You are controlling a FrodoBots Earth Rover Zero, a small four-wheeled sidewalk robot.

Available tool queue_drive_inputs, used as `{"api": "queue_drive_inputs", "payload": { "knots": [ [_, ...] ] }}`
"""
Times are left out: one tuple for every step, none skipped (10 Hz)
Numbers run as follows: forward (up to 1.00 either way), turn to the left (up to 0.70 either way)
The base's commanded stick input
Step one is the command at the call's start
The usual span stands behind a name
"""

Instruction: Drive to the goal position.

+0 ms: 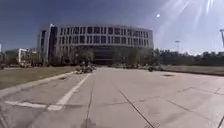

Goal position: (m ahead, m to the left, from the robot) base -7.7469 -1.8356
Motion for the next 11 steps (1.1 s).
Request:
{"api": "queue_drive_inputs", "payload": {
  "knots": [
    [-0.66,0.00],
    [-0.66,0.00],
    [-0.66,0.00],
    [-0.66,0.00],
    [-0.66,0.00],
    [-0.64,0.00],
    [-0.64,0.00],
    [-0.63,0.00],
    [-0.42,0.00],
    [-0.13,0.00],
    [0.00,0.00]
  ]
}}
